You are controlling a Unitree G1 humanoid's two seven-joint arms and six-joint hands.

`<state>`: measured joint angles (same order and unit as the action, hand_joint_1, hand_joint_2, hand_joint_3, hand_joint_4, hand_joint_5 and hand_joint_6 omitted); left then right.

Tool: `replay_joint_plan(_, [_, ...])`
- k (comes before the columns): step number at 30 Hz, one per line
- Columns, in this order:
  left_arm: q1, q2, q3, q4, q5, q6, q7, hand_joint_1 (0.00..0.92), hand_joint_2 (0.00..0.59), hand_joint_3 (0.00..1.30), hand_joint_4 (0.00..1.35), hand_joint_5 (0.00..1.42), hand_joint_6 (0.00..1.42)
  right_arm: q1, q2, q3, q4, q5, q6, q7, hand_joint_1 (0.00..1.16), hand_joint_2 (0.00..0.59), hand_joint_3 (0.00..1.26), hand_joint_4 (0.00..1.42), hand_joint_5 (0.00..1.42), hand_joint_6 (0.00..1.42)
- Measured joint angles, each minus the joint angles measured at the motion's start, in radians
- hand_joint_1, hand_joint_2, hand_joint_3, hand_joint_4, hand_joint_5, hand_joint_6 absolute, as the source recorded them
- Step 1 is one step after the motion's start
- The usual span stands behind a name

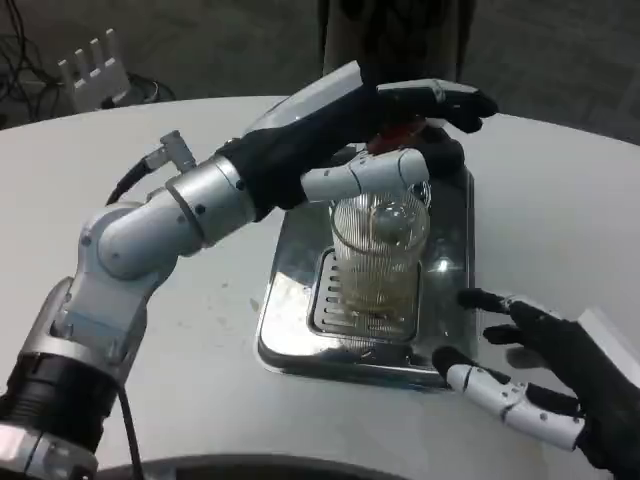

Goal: Grasp the cup under the faucet to collect the drink, then remove the cup.

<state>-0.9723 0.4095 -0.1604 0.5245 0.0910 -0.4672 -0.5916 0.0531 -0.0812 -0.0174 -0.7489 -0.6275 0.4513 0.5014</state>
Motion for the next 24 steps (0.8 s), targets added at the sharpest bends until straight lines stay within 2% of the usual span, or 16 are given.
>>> replay_joint_plan(4, [0.0, 0.003, -0.001, -0.002, 0.0, -0.002, 0.003, 0.0, 0.107, 0.26, 0.25, 0.33, 0.35, -0.059, -0.035, -0.033, 0.071, 0.093, -0.012, -0.045, 0.54, 0.246, 0.16, 0.09, 0.2, 0.23])
replay_joint_plan(9, [0.0, 0.005, 0.0, -0.005, 0.0, -0.005, 0.004, 0.0, 0.111, 0.26, 0.25, 0.33, 0.35, -0.092, -0.079, -0.036, 0.122, 0.159, -0.045, -0.08, 0.6, 0.223, 0.11, 0.06, 0.17, 0.21])
replay_joint_plan(11, [0.0, 0.008, 0.0, -0.005, 0.0, -0.005, 0.004, 0.0, 0.112, 0.26, 0.25, 0.33, 0.35, -0.104, -0.092, -0.037, 0.153, 0.201, -0.077, -0.099, 0.63, 0.215, 0.09, 0.06, 0.17, 0.21])
replay_joint_plan(14, [0.001, 0.01, 0.0, -0.006, 0.0, -0.006, 0.005, 0.0, 0.112, 0.26, 0.26, 0.33, 0.35, -0.125, -0.116, -0.03, 0.2, 0.223, -0.113, -0.137, 0.67, 0.194, 0.09, 0.05, 0.16, 0.18])
replay_joint_plan(24, [0.001, 0.019, -0.001, -0.006, 0.0, -0.014, 0.004, 0.0, 0.116, 0.27, 0.27, 0.33, 0.35, -0.219, -0.128, -0.005, 0.349, 0.262, -0.166, -0.24, 0.68, 0.193, 0.09, 0.06, 0.16, 0.15])
